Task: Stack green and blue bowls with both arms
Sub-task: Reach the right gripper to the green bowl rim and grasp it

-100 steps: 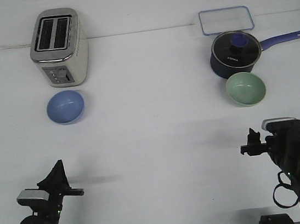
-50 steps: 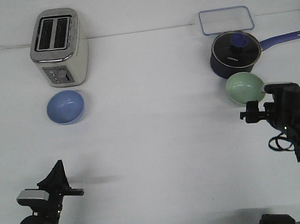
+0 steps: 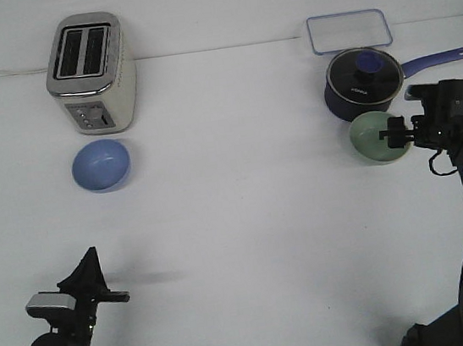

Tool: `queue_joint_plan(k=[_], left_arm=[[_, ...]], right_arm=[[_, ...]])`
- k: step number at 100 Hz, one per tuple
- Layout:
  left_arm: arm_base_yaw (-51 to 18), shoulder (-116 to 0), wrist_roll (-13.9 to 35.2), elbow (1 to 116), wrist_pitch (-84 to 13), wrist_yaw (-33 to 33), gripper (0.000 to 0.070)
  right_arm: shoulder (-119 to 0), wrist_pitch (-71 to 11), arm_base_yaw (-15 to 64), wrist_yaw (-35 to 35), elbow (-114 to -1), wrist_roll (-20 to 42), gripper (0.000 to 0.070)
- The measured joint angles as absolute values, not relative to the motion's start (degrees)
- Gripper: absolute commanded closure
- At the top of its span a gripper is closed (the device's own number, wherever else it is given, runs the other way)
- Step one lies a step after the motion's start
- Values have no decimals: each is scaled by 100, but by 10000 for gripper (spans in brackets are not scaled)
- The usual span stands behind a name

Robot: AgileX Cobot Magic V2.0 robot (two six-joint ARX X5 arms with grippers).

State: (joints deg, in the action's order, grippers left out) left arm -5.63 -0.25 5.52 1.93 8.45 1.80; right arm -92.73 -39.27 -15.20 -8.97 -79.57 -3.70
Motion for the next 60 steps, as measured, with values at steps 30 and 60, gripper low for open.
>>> queue_joint_plan(k=[30, 60], left_arm=[[-563, -25, 552, 193, 845, 180, 690], [-563, -25, 552, 193, 845, 180, 690]], right_arm=[[-10018, -3540, -1730, -891, -7957, -530, 286], [-10486, -3485, -1726, -895, -7959, -561, 314]])
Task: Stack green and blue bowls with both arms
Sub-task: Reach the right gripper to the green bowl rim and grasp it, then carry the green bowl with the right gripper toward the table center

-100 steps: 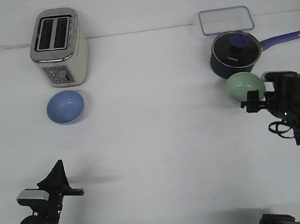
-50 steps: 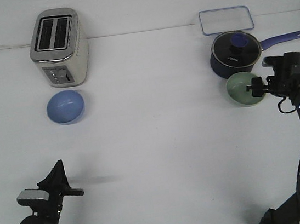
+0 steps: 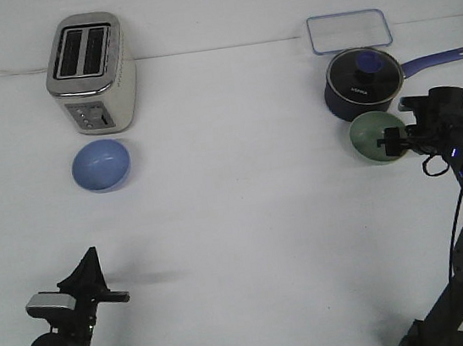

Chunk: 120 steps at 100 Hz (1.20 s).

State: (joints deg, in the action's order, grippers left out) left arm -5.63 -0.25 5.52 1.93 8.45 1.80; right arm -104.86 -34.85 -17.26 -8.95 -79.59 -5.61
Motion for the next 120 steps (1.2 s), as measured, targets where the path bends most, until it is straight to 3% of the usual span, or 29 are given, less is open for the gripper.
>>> queue_joint_plan(k=[12, 25, 58, 83, 120], left_arm=[[-563, -25, 552, 193, 845, 180, 690], [-563, -25, 552, 193, 845, 180, 690], [-563, -25, 552, 193, 845, 180, 690], [-563, -25, 552, 193, 845, 180, 690], [-563, -25, 552, 193, 845, 180, 690]], right_arm=[[-10569, -3489, -1726, -895, -7959, -561, 424], [-10584, -3476, -1726, -899, -7961, -561, 700], [-10519, -3470, -1726, -1070, -8051, -408, 700], [-9966, -3944, -1660, -1485, -8036, -237, 700], [-9179, -4694, -296, -2016, -8029, -14, 700]])
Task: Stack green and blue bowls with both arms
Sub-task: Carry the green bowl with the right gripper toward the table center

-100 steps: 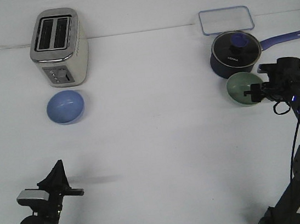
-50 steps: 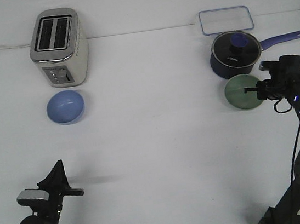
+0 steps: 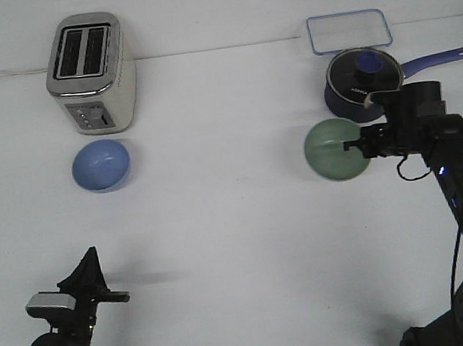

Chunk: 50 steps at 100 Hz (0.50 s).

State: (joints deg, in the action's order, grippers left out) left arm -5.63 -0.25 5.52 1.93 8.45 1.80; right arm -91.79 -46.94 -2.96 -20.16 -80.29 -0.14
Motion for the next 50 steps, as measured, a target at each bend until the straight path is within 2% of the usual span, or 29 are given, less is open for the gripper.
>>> queue_joint_plan(k=[33, 50], left_arm=[[-563, -25, 552, 193, 845, 180, 690], [-563, -25, 552, 193, 845, 180, 690]], right_arm=[[-9343, -4115, 1741, -2010, -7878, 331, 700], [-9651, -3913, 2512, -1684, -7738, 628, 700]])
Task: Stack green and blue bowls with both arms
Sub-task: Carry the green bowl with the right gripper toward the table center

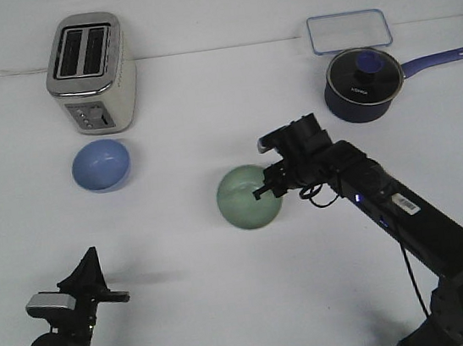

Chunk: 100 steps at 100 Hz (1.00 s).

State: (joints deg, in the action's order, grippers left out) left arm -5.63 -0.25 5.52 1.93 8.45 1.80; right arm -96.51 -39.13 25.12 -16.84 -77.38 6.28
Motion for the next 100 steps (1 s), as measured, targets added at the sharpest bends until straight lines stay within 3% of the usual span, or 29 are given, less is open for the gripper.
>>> queue_joint_plan(k=[26, 72, 79, 93, 100], left_arm=[[-563, -25, 552, 193, 845, 180, 690], [-563, -25, 552, 193, 843, 180, 690], [-563, -25, 552, 193, 845, 180, 690], [-563, -25, 552, 193, 845, 180, 690], [-563, -25, 552, 193, 845, 180, 690]], right_arm=[[-10071, -3708, 2965, -1645, -7738, 899, 700], [-10521, -3695, 3103, -1651, -7738, 1000, 696], [-10521, -3691, 3111, -1651, -7738, 1004, 609], [-10541, -3682, 3140, -1651, -7738, 1031, 185], [-10549, -3682, 3140, -1651, -7738, 1055, 127]])
